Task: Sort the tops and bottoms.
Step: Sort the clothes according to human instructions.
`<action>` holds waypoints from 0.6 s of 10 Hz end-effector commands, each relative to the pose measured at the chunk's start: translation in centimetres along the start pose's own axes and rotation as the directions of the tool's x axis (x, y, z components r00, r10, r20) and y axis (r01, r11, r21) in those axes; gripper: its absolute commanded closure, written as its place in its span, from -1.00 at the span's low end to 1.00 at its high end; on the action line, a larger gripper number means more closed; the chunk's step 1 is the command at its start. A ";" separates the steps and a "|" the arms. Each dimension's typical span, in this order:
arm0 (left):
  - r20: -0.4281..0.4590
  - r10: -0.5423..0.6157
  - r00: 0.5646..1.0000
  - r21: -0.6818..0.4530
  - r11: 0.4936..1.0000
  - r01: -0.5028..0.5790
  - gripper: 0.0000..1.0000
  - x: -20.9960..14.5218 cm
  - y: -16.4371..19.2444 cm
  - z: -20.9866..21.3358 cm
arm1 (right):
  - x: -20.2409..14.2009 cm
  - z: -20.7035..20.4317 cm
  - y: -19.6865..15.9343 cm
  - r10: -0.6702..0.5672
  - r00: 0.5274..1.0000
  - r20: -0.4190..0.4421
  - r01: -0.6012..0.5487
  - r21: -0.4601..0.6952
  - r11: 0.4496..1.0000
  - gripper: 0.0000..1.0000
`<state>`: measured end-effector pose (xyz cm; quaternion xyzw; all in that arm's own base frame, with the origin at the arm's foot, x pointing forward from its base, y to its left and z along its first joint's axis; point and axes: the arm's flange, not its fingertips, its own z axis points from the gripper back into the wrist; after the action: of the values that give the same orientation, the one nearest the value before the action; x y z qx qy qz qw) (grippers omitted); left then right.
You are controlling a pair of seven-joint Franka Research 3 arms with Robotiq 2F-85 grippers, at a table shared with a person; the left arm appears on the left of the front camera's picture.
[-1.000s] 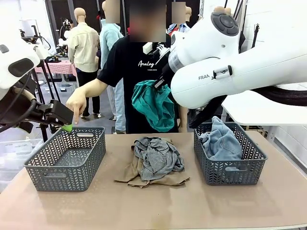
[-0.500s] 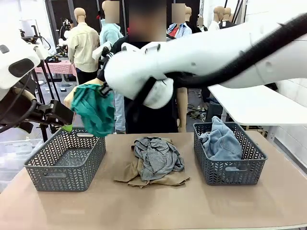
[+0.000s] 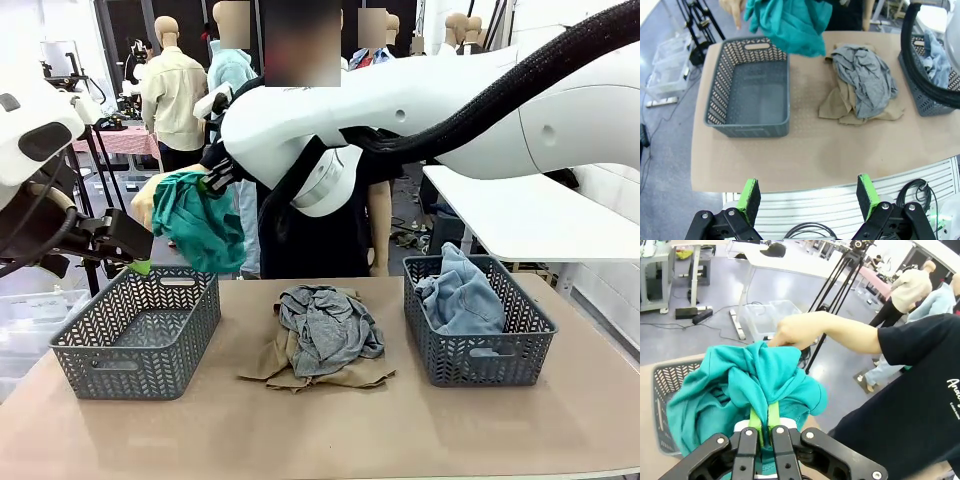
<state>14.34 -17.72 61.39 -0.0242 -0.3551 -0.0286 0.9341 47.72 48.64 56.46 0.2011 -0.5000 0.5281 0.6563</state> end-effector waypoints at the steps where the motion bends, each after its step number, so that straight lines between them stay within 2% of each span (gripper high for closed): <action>1: -0.010 -0.015 1.000 -0.015 1.000 0.015 -1.00 0.0 0.2 0.3 | 0.5 0.4 0.4 -0.019 1.000 -0.008 0.018 -0.028 0.999 1.00; 2: -0.010 -0.015 1.000 -0.015 1.000 0.015 -1.00 0.0 0.2 0.3 | 0.0 0.0 0.0 0.000 1.000 0.000 0.000 0.000 1.000 1.00; 5: -0.010 -0.015 1.000 -0.015 1.000 0.015 -1.00 0.0 0.2 0.3 | -0.7 -6.1 -1.1 0.049 0.995 0.082 -0.055 0.066 0.996 1.00; 6: -0.010 -0.015 1.000 -0.015 1.000 0.015 -1.00 0.0 0.2 0.3 | -0.8 -8.0 -1.2 0.045 0.996 0.072 -0.052 0.100 0.994 1.00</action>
<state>14.33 -17.73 61.38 -0.0240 -0.3552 -0.0286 0.9340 50.58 52.22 52.90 0.2244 -0.4985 0.5477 0.6334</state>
